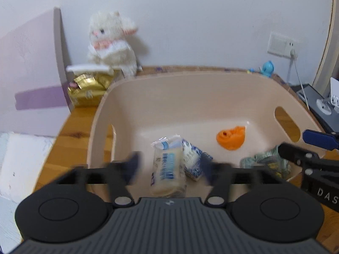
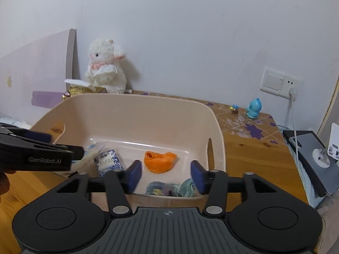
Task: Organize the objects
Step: 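Carry both items over the basket and release them inside, then move both tools back toward the white card box and hair clip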
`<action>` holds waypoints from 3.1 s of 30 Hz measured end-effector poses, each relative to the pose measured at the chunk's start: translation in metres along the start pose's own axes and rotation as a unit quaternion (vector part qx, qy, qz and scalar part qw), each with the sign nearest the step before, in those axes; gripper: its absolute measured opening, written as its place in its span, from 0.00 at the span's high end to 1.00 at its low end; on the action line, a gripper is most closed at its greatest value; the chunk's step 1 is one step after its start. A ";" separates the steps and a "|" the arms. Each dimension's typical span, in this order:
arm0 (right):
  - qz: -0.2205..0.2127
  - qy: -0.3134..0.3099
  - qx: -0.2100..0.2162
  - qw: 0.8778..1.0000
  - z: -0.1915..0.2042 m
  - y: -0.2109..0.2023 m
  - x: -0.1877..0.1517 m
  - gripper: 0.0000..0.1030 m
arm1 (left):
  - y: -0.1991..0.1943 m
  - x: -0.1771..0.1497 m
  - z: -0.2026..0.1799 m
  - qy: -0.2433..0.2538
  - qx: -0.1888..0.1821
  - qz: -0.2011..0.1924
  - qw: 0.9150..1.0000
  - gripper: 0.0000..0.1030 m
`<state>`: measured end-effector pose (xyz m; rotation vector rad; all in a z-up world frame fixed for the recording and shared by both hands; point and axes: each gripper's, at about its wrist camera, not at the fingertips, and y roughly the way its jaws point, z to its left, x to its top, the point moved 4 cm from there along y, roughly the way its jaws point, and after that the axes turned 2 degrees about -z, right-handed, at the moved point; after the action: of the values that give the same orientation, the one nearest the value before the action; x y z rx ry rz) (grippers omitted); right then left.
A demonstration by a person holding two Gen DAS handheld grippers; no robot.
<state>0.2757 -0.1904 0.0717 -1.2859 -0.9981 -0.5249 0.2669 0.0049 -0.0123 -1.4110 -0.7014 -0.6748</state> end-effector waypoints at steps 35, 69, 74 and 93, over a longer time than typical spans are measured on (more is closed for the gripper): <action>0.101 0.038 0.004 0.994 -0.005 0.001 -0.095 0.01 | -0.020 -0.091 -0.001 -0.013 0.007 0.035 0.999 0.03; 0.111 0.003 0.003 0.994 -0.017 0.024 -0.108 0.01 | 0.007 -0.083 -0.041 -0.012 -0.043 0.066 0.997 0.03; 0.118 0.015 0.004 0.993 -0.021 0.025 -0.110 0.01 | 0.013 -0.087 -0.049 -0.002 -0.049 0.081 0.995 0.03; 0.113 0.001 0.021 0.993 -0.011 0.034 -0.111 0.00 | 0.036 -0.094 -0.037 -0.011 -0.007 0.086 0.996 0.04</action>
<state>0.2508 -0.2144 -0.0401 -1.3398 -0.8438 -0.3301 0.2371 -0.0301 -0.1091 -1.4748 -0.5851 -0.5320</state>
